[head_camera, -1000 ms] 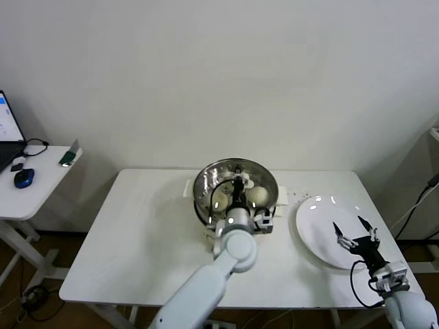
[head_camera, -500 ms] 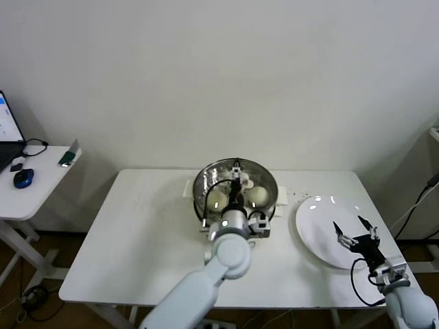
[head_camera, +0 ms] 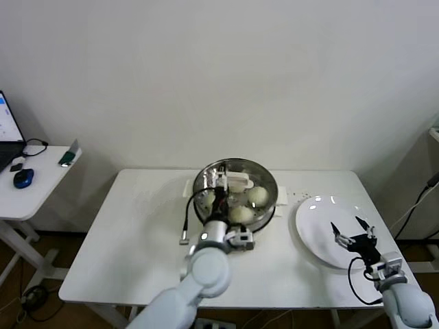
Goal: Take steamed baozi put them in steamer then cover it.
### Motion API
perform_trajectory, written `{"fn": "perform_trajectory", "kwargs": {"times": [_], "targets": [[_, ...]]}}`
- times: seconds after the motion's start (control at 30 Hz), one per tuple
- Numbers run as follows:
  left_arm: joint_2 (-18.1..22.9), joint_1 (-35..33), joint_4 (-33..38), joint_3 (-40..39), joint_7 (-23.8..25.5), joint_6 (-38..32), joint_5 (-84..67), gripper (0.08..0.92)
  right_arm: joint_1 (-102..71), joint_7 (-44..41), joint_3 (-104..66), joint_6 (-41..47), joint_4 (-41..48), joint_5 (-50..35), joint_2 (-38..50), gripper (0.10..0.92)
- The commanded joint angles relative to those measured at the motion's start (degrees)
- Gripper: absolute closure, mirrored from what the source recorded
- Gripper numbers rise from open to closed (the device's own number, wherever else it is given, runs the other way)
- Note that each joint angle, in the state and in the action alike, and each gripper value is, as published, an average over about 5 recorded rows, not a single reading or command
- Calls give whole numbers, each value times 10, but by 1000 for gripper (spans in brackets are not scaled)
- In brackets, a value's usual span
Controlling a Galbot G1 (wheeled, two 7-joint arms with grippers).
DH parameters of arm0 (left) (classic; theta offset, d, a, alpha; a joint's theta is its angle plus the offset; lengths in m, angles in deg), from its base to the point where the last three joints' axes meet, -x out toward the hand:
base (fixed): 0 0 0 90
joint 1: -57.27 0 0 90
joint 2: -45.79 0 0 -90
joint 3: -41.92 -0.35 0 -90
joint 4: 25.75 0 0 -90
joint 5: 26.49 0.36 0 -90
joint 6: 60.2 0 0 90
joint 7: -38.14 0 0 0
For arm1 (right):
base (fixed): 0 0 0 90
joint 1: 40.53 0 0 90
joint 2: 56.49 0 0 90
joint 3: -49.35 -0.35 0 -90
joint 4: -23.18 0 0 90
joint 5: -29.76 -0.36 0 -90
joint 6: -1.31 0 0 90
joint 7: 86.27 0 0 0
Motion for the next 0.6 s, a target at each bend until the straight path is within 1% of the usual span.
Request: {"fn": "perform_trajectory", "kwargs": {"times": [0.03, 0.13, 0.23, 0.3, 0.37, 0.5, 0.6], "targets": [[-82, -128, 138, 141, -118, -74, -221, 177, 0, 4, 6, 6, -8, -4, -3, 203], [-93, -172, 154, 204, -155, -151, -328, 177, -2, 2, 8, 4, -13, -5, -6, 203], [-99, -224, 156, 269, -198, -253, -428, 177, -7, 1, 8, 0, -20, -12, -9, 203], [-94, -260, 153, 313, -219, -313, -494, 177, -10, 1, 8, -4, -25, -18, -13, 203], [-84, -292, 150, 357, -233, -355, -555, 177, -15, 0, 7, -11, -29, -23, -16, 203], [-59, -343, 132, 429, -235, -415, -684, 177, -27, 0, 6, -24, -41, -32, -22, 203], [-44, -370, 105, 470, -211, -453, -780, 177, -41, -2, 3, -32, -55, -38, -32, 203]]}}
